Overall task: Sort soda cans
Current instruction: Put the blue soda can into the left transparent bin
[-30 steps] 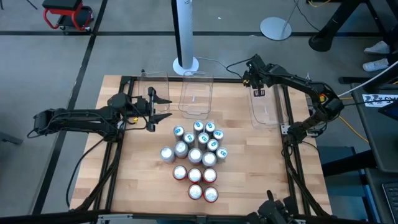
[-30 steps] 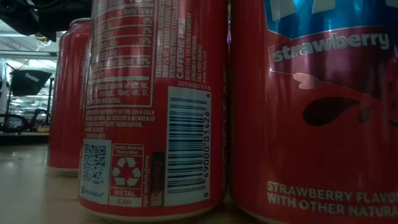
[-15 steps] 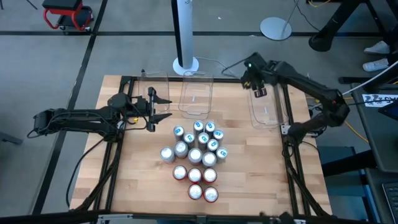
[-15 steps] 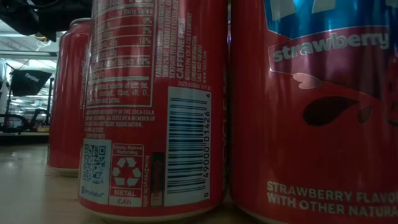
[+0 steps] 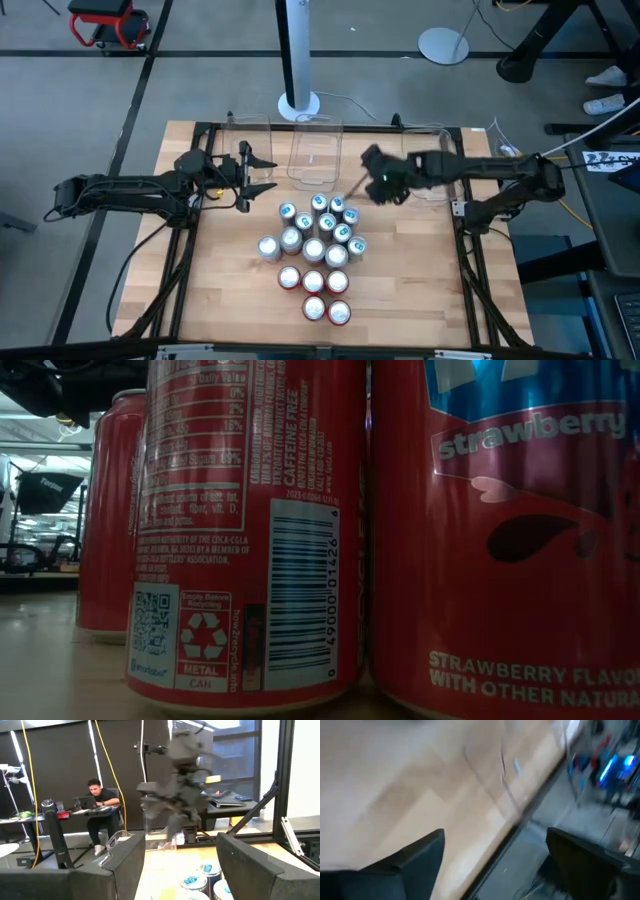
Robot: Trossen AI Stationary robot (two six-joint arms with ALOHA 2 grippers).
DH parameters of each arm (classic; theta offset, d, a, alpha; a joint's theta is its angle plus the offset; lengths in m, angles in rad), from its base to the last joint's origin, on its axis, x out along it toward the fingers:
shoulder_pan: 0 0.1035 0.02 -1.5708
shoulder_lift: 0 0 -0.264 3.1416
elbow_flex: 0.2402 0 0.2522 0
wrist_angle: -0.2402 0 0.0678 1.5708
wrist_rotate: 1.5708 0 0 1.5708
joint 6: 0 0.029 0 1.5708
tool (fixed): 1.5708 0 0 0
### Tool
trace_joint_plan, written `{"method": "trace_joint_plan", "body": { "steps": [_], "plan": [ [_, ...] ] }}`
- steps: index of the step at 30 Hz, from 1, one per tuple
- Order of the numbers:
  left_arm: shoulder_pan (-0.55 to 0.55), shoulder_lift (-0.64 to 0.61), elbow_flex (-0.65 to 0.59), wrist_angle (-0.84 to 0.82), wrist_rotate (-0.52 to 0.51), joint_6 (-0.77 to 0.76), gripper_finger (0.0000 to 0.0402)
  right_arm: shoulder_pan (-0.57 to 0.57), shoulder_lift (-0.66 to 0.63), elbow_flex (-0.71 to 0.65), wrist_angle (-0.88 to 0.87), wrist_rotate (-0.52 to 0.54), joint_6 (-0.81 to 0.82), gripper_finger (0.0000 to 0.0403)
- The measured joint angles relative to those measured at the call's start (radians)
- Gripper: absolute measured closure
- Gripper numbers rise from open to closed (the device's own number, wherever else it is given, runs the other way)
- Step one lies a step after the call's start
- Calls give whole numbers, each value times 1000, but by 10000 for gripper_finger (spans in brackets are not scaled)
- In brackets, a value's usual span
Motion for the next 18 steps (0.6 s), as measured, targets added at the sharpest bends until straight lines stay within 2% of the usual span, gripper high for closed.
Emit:
{"method": "trace_joint_plan", "body": {
  "steps": [5, 10, 18],
  "plan": [
    [0, 0, 0, -10, 0, 0, 169, 153, -9, 0, -10, -1, 52, 36],
    [0, 0, 0, -56, 0, -2, 169, 247, -9, 0, -11, 3, 118, 36],
    [0, 15, 0, -147, 0, -41, 169, 352, -10, -17, 2, 124, 98, 36]
  ]
}}
